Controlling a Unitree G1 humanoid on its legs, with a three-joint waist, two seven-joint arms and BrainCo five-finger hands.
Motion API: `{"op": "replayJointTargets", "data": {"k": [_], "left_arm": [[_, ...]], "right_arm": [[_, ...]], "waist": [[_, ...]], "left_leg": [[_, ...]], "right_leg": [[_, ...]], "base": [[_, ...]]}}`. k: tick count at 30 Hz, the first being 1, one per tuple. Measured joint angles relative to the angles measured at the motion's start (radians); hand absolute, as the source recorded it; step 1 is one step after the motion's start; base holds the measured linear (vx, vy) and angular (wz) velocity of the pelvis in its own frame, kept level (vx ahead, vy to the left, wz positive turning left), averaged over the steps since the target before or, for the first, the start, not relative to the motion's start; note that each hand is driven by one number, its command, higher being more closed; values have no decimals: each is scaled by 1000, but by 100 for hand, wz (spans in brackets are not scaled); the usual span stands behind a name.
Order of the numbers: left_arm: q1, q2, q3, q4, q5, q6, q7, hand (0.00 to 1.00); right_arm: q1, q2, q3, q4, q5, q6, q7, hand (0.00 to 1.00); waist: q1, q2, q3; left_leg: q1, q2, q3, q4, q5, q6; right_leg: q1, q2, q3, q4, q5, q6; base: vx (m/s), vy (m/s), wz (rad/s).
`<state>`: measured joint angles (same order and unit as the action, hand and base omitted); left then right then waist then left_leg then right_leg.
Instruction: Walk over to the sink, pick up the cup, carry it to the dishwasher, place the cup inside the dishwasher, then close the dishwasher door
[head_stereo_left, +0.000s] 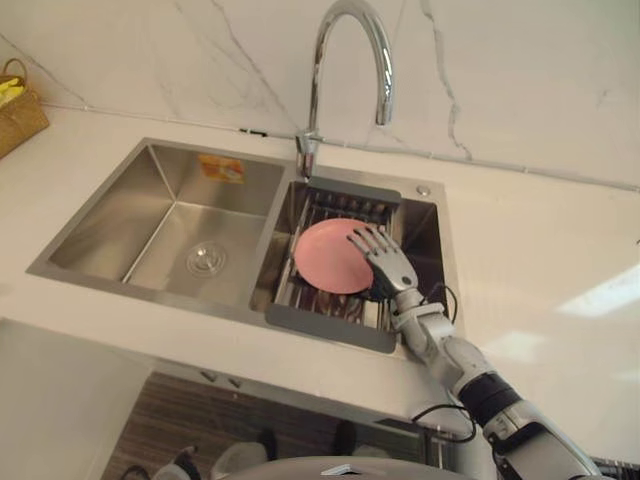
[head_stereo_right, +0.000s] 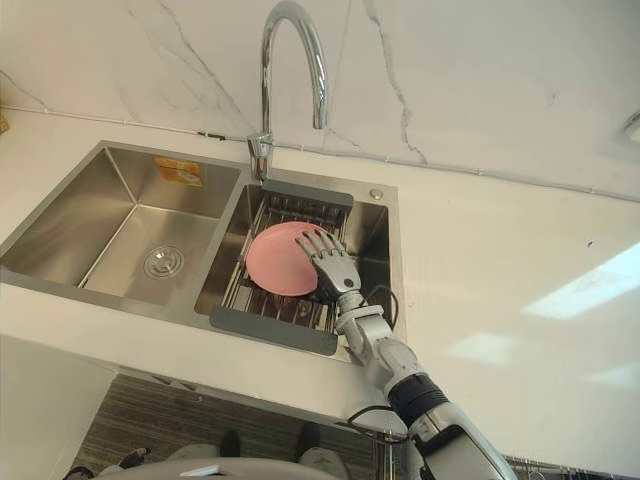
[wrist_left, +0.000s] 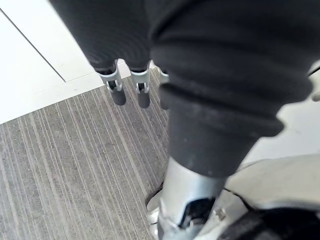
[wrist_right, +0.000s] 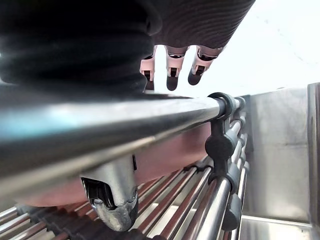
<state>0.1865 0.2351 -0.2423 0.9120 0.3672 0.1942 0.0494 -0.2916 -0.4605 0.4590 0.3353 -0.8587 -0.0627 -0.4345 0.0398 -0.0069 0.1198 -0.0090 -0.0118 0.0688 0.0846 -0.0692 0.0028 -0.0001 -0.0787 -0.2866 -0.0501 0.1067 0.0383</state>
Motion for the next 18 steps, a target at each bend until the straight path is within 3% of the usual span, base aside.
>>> {"op": "replayJointTargets", "data": {"k": [7, 9, 10, 11, 18], "left_arm": [[3, 0, -1, 0, 10, -4, 0, 0], [3, 0, -1, 0, 10, -5, 0, 0], [3, 0, -1, 0, 10, -6, 1, 0], [4, 0, -2, 0, 10, -6, 1, 0], [5, -1, -6, 0, 10, -11, 1, 0]], "right_arm": [[-5, -1, -18, 1, 32, -6, -88, 0], [-9, -1, -23, 1, 41, -6, -106, 0], [-12, -1, -30, 1, 50, -9, -114, 0], [-16, -2, -34, 1, 59, -9, -118, 0], [-66, -2, -39, 40, 110, -26, -187, 0]], "waist": [[-1, 13, 6], [-2, 27, 15], [-2, 20, 12], [-3, 34, 20], [-7, 58, 35]], "left_leg": [[-4, 0, -2, 3, 0, 0], [-5, 0, -3, 4, 0, -1], [-6, 0, -3, 5, 0, 0], [-6, 0, -3, 5, 0, -1], [-9, 1, -10, 7, 0, -1]], "right_leg": [[-3, 1, -1, 0, 0, 0], [-3, 1, -1, -1, 0, 0], [-3, 1, -1, -1, 0, 1], [-4, 1, -1, -1, 0, 1], [-5, 2, -5, -1, 0, 1]], "base": [[0, 0, 0], [0, 0, 0], [0, 0, 0], [0, 0, 0], [0, 0, 0]]}}
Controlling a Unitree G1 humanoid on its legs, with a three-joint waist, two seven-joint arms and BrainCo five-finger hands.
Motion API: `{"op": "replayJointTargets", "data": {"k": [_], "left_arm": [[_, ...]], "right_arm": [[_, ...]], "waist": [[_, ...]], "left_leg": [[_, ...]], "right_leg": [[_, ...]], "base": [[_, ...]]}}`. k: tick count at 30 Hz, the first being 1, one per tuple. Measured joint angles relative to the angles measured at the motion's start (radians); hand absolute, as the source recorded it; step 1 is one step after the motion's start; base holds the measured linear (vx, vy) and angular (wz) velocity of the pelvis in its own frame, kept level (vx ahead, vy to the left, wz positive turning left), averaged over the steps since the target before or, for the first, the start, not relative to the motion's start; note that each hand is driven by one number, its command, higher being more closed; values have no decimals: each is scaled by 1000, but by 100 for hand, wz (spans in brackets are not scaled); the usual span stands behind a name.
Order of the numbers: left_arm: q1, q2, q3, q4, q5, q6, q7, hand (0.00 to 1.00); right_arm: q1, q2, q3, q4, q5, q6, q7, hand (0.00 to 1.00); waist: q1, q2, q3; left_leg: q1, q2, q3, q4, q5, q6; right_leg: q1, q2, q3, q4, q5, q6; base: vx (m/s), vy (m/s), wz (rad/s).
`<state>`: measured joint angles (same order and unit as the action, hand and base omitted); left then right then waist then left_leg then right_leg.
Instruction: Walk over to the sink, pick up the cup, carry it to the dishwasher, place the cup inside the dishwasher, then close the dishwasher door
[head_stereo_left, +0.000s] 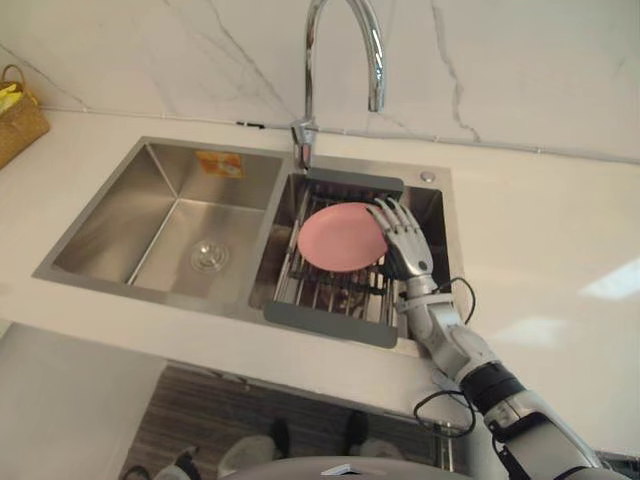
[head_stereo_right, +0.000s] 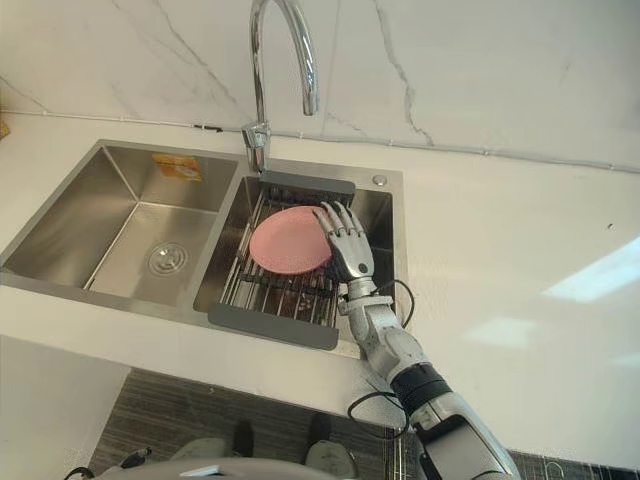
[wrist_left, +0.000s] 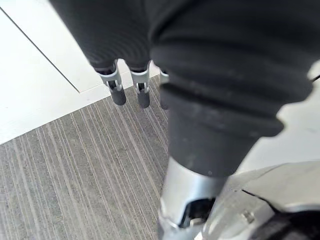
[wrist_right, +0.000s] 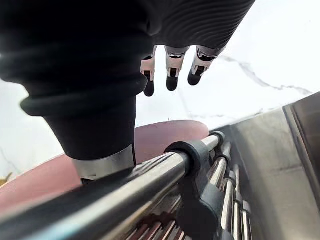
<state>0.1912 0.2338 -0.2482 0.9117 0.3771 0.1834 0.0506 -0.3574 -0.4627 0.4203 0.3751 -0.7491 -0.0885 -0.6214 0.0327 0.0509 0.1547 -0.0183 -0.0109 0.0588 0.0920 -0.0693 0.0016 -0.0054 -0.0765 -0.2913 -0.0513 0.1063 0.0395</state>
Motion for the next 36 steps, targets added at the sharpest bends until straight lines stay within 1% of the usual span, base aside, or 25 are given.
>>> {"op": "replayJointTargets", "data": {"k": [3, 7, 9, 12, 14, 15, 17, 19, 23, 24, 28, 29, 33, 36], "left_arm": [[1, -2, -1, 0, 0, -7, 0, 0], [1, -7, -1, 0, 1, -7, 2, 0], [2, -11, -1, 0, 1, 3, 11, 0], [2, -11, -1, -1, 1, 21, 31, 0], [2, -11, 0, 0, 1, 44, 36, 0], [2, -11, 0, 0, 1, 49, 36, 0], [2, -11, 0, 1, 1, 51, 38, 0], [2, -11, 0, 1, 1, 51, 38, 0], [2, -11, 0, 0, 2, 51, 39, 0], [2, -11, 0, 0, 2, 51, 39, 0], [2, -11, -2, 1, 4, 55, 39, 0], [2, -11, -4, 1, 20, 56, 39, 0], [2, -11, -10, 1, 21, 59, 45, 0], [2, -11, -10, 1, 22, 58, 47, 0]], "right_arm": [[-11, -6, -3, 6, 6, -5, -23, 0], [-25, -17, -3, 6, 6, -23, -23, 0], [-50, -18, -1, 29, 6, -40, -16, 0], [-98, -26, 8, 62, 5, -60, 35, 0], [-143, -54, 42, 78, 7, -79, 114, 0], [-151, -64, 50, 78, 7, -87, 134, 0], [-180, -89, 83, 79, 7, -97, 205, 0], [-207, -98, 114, 84, 5, -104, 240, 0], [-246, -100, 158, 118, -3, -106, 278, 0], [-247, -100, 161, 118, -6, -106, 289, 100], [-258, -100, 180, 123, -10, -104, 294, 100], [-267, -99, 196, 136, -10, -102, 293, 100], [-279, -95, 205, 158, -13, -100, 283, 100], [-279, -91, 205, 161, -43, -95, 235, 100]], "waist": [[0, 10, 6], [-3, 20, 15], [-6, 28, 20], [-7, 41, 30], [-8, 50, 40], [-8, 51, 41], [-7, 50, 48], [-7, 48, 51], [-6, 47, 51], [-5, 47, 51], [3, 46, 52], [5, 46, 52], [9, 43, 53], [12, 40, 55]], "left_leg": [[-6, 0, -6, 4, 1, 1], [-16, 1, -8, 11, 4, 5], [-17, 1, -8, 11, 5, 4], [-22, 1, -8, 11, 6, 3], [-26, 1, -14, 11, 8, -2], [-28, 1, -17, 11, 9, -3], [-30, 5, -25, 11, 12, -7], [-30, 9, -25, 12, 16, -7], [-26, 18, -28, 14, 21, -14], [-26, 21, -30, 14, 23, -16], [-27, 28, -31, 13, 26, -21], [-29, 29, -31, 13, 27, -23], [-32, 32, -34, 11, 29, -33], [-33, 35, -34, 11, 31, -37]], "right_leg": [[-2, 0, -6, 0, 1, -1], [-7, 0, -16, 0, 2, -3], [-8, -1, -16, 1, 2, -2], [-14, -1, -20, 1, 1, -2], [-16, -1, -22, 1, 3, -3], [-16, 0, -24, 1, 3, -3], [-17, 4, -28, 0, 3, -5], [-17, 8, -29, -2, 5, -7], [-15, 15, -39, -2, 11, -17], [-13, 17, -44, -2, 11, -17], [-12, 24, -47, -3, 11, -18], [-12, 25, -48, -3, 8, -21], [-12, 28, -49, -4, 7, -23], [-12, 32, -49, -4, 7, -24]], "base": [[0, 0, 5], [-1, 2, 2], [0, 0, 0], [-10, 3, 0], [-30, 10, 5], [-20, 5, 12], [-6, -3, 8], [0, 0, 0], [1, -3, 2], [-3, -8, 8], [-4, -1, 1], [-35, 6, -1], [-32, 9, 3], [0, 0, 0]]}}
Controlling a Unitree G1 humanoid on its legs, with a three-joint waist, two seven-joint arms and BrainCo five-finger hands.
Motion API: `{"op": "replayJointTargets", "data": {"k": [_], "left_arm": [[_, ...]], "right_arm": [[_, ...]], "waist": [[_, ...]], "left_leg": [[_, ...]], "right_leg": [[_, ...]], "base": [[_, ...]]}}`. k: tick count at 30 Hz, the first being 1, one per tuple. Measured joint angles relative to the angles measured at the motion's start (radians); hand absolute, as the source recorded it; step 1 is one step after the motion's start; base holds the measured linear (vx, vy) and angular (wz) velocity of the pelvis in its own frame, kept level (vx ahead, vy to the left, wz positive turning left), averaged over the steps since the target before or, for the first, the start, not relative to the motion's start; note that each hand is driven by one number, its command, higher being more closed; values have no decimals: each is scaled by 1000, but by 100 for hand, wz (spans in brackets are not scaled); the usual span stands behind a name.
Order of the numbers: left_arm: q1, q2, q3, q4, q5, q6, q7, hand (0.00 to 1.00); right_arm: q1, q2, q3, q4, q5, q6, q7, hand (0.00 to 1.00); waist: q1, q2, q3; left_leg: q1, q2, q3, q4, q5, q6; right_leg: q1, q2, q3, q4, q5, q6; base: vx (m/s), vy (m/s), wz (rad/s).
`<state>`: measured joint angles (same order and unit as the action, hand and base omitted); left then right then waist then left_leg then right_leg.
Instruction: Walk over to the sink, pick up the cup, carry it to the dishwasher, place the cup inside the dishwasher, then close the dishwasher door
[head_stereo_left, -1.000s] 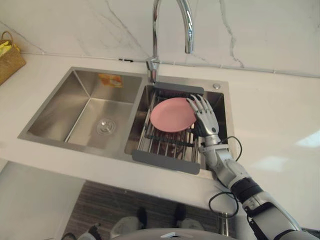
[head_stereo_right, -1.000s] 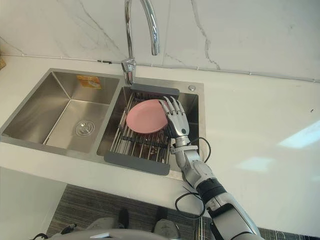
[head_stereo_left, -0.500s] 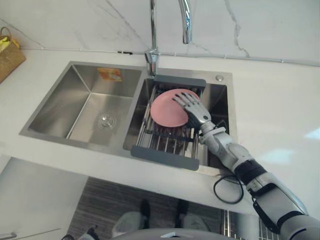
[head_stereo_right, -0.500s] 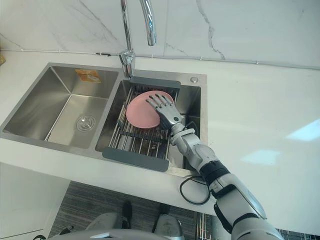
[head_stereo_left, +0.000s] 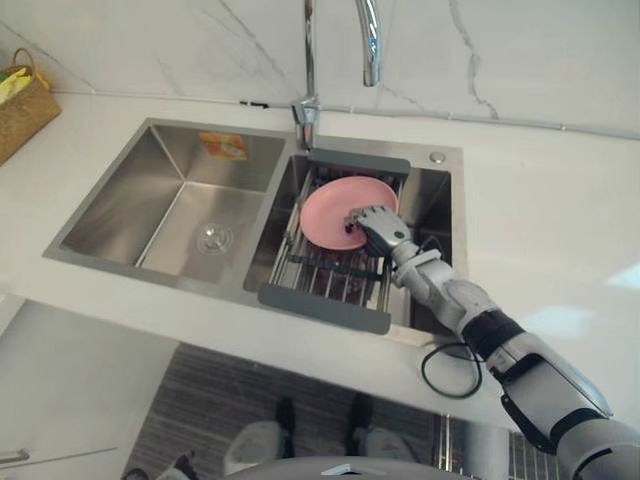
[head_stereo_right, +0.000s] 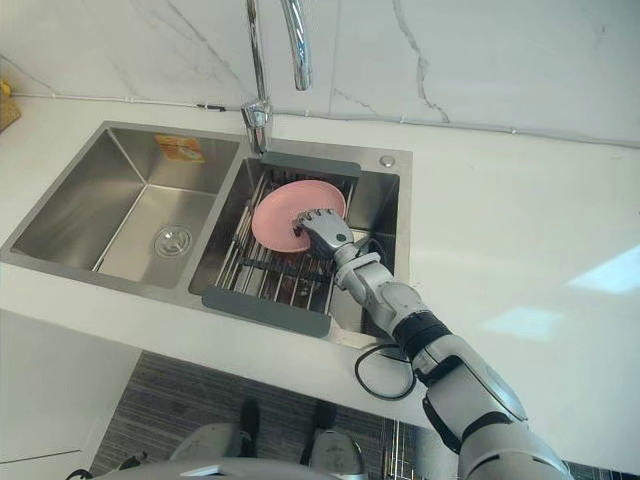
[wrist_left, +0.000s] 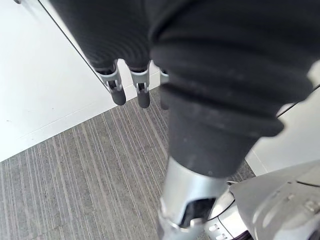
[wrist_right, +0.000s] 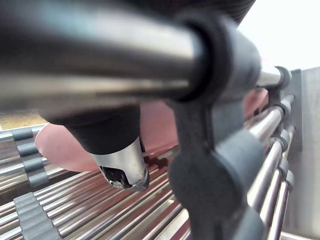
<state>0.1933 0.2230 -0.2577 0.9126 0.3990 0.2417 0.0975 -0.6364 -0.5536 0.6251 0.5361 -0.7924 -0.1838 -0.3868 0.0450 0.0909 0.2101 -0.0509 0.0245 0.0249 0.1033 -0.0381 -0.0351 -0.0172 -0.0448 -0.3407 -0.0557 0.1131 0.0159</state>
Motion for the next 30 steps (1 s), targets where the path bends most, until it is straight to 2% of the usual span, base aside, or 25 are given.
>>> {"op": "replayJointTargets", "data": {"k": [11, 15, 21, 30], "left_arm": [[0, 0, 3, 0, 39, -8, 3, 0], [4, -1, 22, -15, 50, -8, 3, 0], [29, -2, 23, -36, 73, -10, 3, 0], [43, 0, 61, -34, 76, -15, 4, 0]], "right_arm": [[2, 25, -14, 68, -39, -8, -226, 100], [53, 36, -107, 9, -39, -12, -280, 100], [104, 51, -175, -192, -35, -18, -274, 100], [207, -19, -208, -451, 18, -63, -161, 100]], "waist": [[8, -10, 0], [8, -15, 1], [5, -25, -1], [-5, -78, -29]], "left_leg": [[11, 2, 3, -2, 7, 6], [18, 2, 8, -2, 2, 3], [34, 5, 34, -1, -9, 2], [54, 5, 65, -2, -23, 13]], "right_leg": [[4, 1, 2, 1, 4, -4], [15, 2, 10, -2, 3, -3], [16, 5, 39, -3, 4, -3], [23, 6, 77, -1, 4, -3]], "base": [[8, 19, 0], [-8, 25, -4], [11, 34, -12], [20, 43, -11]]}}
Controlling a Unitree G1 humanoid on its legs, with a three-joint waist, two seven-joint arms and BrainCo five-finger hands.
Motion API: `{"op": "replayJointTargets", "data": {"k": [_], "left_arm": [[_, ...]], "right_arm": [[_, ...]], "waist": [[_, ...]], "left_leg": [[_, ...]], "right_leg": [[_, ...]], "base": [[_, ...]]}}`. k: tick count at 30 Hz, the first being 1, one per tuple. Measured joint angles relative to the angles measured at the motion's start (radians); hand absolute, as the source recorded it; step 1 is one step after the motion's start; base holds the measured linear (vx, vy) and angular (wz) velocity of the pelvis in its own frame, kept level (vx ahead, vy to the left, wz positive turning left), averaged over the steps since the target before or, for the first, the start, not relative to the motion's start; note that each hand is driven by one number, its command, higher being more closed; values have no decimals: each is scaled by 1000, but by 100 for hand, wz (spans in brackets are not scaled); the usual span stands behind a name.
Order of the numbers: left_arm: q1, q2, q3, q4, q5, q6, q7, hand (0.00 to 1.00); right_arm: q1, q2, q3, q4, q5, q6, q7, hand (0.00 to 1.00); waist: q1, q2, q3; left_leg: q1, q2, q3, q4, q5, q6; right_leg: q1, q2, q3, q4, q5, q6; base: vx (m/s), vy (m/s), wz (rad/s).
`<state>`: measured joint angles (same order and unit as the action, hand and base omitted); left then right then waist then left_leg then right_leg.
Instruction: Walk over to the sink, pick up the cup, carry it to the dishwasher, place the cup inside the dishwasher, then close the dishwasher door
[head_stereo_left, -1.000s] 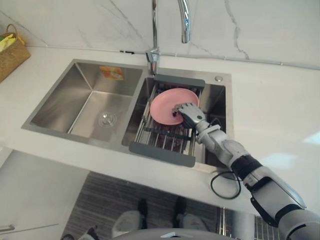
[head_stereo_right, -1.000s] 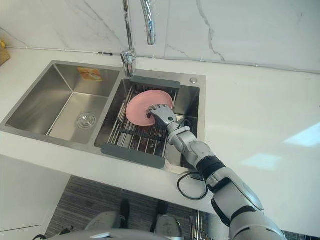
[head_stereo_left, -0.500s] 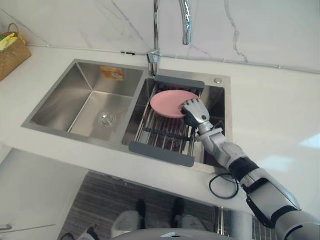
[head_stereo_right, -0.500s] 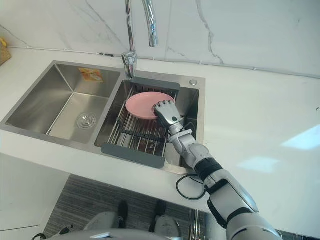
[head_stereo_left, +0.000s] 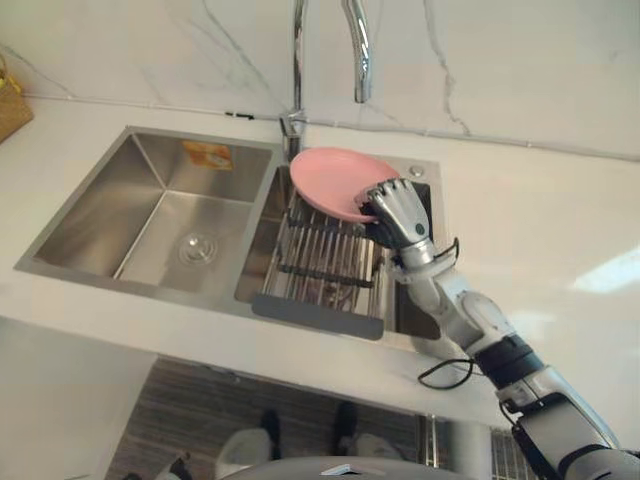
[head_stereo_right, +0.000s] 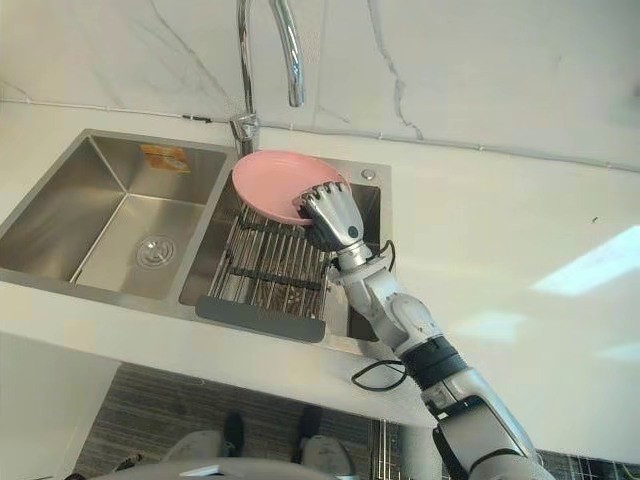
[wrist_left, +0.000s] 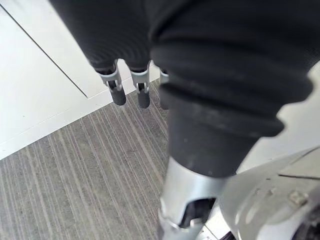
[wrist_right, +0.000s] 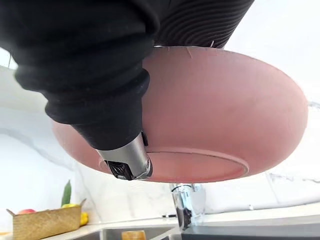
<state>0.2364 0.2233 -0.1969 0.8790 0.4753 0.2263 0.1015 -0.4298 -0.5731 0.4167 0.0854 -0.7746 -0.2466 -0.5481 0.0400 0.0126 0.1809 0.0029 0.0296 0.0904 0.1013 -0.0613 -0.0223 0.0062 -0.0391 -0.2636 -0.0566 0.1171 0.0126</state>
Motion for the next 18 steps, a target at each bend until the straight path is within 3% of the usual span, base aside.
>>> {"op": "replayJointTargets", "data": {"k": [6, 10, 18], "left_arm": [[9, -1, 0, 5, 1, -8, 2, 0], [17, -2, 1, 19, 21, -10, 2, 0], [13, -4, -1, 47, 40, -19, 11, 0]], "right_arm": [[41, -1, -76, -85, 24, -15, 6, 100], [104, -58, -169, -203, 24, -22, 28, 100], [324, -124, -488, -313, 42, -39, 46, 100]], "waist": [[-4, -4, -4], [-8, -9, -7], [-68, -38, -24]], "left_leg": [[15, 0, 26, 0, -17, 5], [20, 1, 63, 1, -30, 12], [50, -3, 141, -1, -62, 24]], "right_leg": [[6, 0, 22, 1, -1, 2], [-4, 0, 57, -1, -1, 7], [-21, 1, 131, 15, 0, 20]], "base": [[6, 48, -12], [4, 49, -25], [26, 59, -31]]}}
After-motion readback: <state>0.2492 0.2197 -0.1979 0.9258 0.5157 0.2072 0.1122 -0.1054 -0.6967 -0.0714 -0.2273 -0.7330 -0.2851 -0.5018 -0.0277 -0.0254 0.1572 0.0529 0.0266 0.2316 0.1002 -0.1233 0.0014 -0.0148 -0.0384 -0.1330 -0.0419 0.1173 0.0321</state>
